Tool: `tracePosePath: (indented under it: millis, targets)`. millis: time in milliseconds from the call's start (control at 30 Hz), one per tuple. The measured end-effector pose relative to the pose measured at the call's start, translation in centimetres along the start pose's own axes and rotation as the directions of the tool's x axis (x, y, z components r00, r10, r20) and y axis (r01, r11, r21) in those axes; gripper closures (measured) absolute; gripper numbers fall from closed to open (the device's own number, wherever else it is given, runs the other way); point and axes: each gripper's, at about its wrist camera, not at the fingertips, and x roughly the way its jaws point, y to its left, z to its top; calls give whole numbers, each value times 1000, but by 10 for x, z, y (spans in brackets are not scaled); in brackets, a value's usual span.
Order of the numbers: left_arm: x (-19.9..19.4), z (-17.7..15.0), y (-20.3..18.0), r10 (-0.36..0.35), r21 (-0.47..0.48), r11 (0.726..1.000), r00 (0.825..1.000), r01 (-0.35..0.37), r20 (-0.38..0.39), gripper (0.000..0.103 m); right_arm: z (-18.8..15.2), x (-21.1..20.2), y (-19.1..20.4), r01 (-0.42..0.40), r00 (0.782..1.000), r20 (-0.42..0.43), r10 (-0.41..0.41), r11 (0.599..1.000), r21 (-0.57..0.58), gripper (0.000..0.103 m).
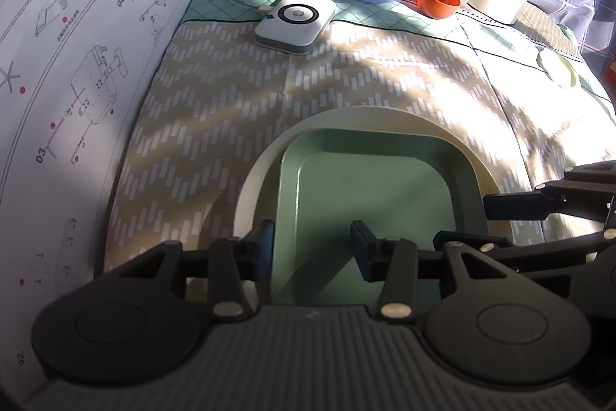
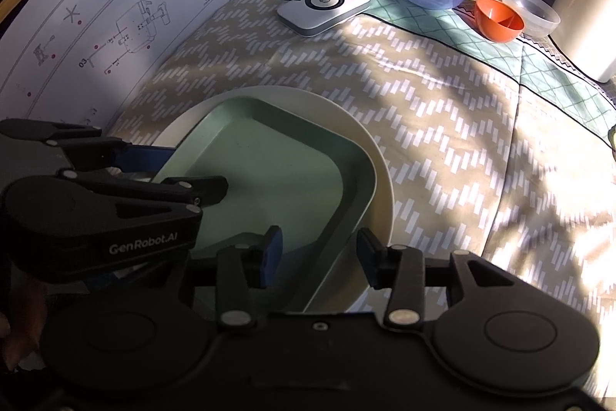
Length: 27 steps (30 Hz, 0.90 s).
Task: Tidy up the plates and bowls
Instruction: 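Open both grippers to release the green tray on the plate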
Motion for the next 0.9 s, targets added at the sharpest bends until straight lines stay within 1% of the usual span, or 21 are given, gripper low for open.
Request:
tracePosePath:
  millis: [33, 100, 167, 200, 233, 267, 300, 333, 367, 400, 433, 533, 633, 900]
  targets:
    - [-1, 0, 0, 1, -4, 1000, 1000, -1, 1, 59, 0, -1, -1, 3, 1000, 3, -3, 1000, 1, 56]
    - [-7, 1, 2, 2, -16, 1000, 1000, -2, 12, 53, 2, -5, -5, -7, 1000, 19, 7, 1000, 20, 52]
    - [-15, 4, 5, 8, -40, 999, 999, -7, 32, 41, 4, -15, -12, -5, 999, 54, 3, 999, 39, 45]
    - [-21, 6, 9, 9, -58, 998, 999, -7, 45, 33, 4, -19, -15, 4, 997, 74, -7, 999, 45, 36]
    - [-25, 8, 12, 15, -70, 997, 998, -11, 55, 29, 5, -24, -19, 8, 996, 94, -13, 998, 56, 28]
    - [-28, 8, 13, 23, -78, 997, 998, -18, 63, 17, 5, -27, -22, 7, 994, 106, -14, 998, 67, 26]
    - [-31, 9, 15, 37, -88, 996, 996, -30, 75, 9, 5, -30, -27, 4, 993, 114, -14, 997, 82, 22]
    - [-32, 9, 17, 51, -95, 995, 995, -43, 83, 6, 4, -32, -29, 5, 993, 116, -16, 996, 92, 15]
    - [-33, 9, 18, 55, -98, 994, 995, -46, 85, 3, 3, -33, -32, 13, 993, 115, -25, 995, 100, 10]
    - [-33, 9, 18, 54, -102, 994, 995, -46, 81, 2, 2, -33, -33, 22, 993, 112, -34, 994, 103, 2]
    - [-32, 9, 18, 52, -102, 994, 996, -45, 75, 2, 1, -34, -34, 32, 993, 110, -43, 994, 104, 0]
    - [-30, 6, 13, 66, -84, 995, 996, -61, 57, 1, -3, -34, -36, 43, 994, 92, -53, 994, 104, 0]
    - [-29, 5, 8, 74, -69, 995, 996, -71, 43, 0, -6, -35, -36, 45, 994, 94, -55, 992, 114, 0]
    - [-27, 7, 4, 84, -68, 994, 996, -84, 4, 0, -14, -42, -42, 45, 994, 96, -59, 989, 141, 0]
